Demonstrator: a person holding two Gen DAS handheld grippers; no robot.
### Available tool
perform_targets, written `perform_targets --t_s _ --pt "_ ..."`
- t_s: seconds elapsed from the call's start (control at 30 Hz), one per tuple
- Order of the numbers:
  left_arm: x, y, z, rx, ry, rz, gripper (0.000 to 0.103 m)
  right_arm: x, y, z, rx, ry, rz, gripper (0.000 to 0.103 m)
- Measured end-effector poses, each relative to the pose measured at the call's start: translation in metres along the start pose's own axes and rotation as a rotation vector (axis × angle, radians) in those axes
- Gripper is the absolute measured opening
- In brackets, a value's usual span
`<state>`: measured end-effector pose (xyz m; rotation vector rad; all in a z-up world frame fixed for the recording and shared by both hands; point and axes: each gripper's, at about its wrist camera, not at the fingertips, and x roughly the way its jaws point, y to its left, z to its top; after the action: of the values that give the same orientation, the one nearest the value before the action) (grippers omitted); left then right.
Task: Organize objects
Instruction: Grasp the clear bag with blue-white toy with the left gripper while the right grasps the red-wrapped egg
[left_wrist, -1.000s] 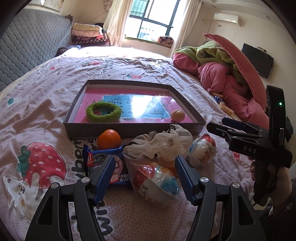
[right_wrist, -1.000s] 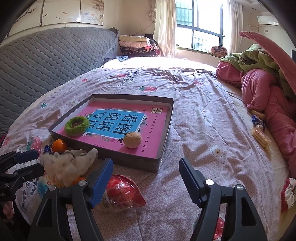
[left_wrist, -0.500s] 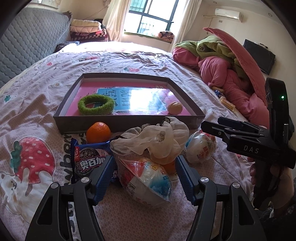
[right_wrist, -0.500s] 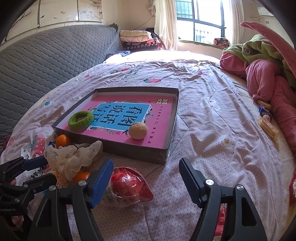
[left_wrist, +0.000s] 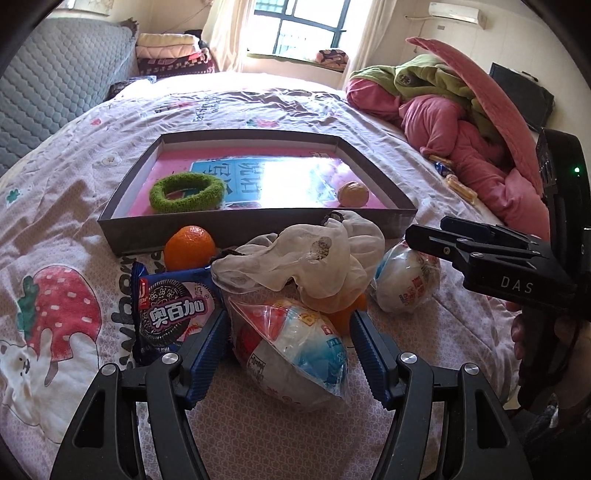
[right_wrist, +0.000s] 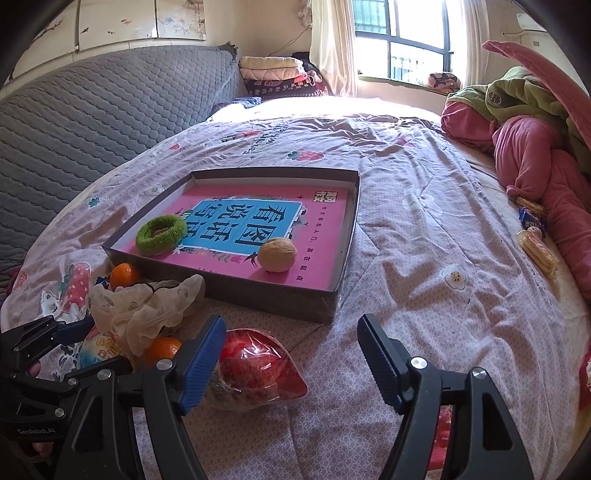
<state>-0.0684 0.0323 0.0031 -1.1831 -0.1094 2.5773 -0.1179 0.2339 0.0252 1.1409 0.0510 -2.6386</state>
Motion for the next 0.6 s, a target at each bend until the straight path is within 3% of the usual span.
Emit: perform_targets --t_s 0.13,0.6 --pt "0.002 -0.001 0.0 -0.005 0.008 -0.003 0.069 0.004 0.001 -0.001 0.009 0.016 0.027 0.078" --pt "0.005 -0.003 -0.002 0.005 0.031 -0.027 0.069 0.011 0.003 -0.005 0.046 0.076 0.178 0.078"
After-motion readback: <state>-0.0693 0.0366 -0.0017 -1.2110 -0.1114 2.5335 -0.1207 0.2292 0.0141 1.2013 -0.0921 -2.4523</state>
